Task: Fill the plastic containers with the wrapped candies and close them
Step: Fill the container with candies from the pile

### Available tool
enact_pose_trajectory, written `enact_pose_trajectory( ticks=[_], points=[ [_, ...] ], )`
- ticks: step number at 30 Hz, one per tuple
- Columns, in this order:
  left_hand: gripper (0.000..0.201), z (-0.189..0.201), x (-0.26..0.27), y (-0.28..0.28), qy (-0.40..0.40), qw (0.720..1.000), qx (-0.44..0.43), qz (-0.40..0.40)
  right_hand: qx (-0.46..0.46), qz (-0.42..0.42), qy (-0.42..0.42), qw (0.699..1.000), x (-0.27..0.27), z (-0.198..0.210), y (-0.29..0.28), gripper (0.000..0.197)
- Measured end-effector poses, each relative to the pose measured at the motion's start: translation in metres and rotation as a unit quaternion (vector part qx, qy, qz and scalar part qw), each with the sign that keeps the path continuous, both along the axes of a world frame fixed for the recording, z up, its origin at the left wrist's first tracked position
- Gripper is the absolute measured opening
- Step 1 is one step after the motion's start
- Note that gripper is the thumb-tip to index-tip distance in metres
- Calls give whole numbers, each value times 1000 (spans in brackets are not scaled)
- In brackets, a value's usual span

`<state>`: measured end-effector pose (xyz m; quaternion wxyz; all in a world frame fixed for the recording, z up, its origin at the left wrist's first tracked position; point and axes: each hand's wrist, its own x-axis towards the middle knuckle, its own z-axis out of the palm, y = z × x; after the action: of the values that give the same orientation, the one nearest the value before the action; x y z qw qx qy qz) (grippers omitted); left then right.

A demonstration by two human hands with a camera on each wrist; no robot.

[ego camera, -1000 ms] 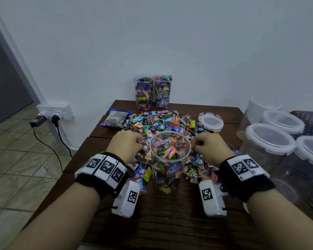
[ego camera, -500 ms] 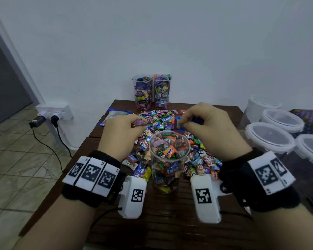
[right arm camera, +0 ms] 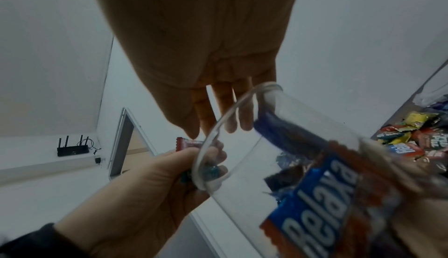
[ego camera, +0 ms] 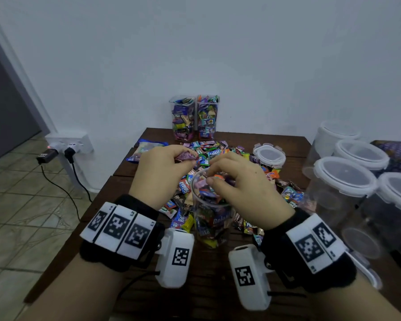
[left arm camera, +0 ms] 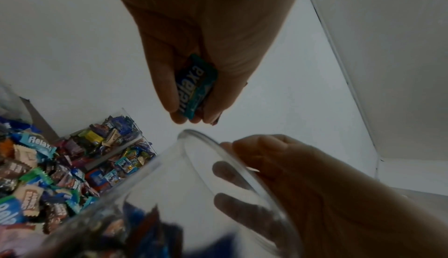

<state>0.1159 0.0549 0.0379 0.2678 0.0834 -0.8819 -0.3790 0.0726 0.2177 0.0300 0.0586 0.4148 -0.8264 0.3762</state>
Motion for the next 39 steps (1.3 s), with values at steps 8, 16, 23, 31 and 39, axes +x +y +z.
enact_pose_trajectory(
  ticks=[8,16,23,31,39],
  points=[
    [14,5,1,5,0,999,33,-27,-150,-54,-138,977,9,-23,17,62],
    [10,10,-3,26,-1,995,51,-82,-214,6,-298,930,16,-59,11,80],
    [19,0,-8,32,-36,986,73,-148,-228,6,-274,934,10,-66,9,74],
    [22,-2,-7,30,11,988,94,-124,-206,2,-279,938,9,-68,12,74],
    [22,-10,-23,-10,-79,994,63,-41,52,27,-272,961,-18,-49,40,73]
  ],
)
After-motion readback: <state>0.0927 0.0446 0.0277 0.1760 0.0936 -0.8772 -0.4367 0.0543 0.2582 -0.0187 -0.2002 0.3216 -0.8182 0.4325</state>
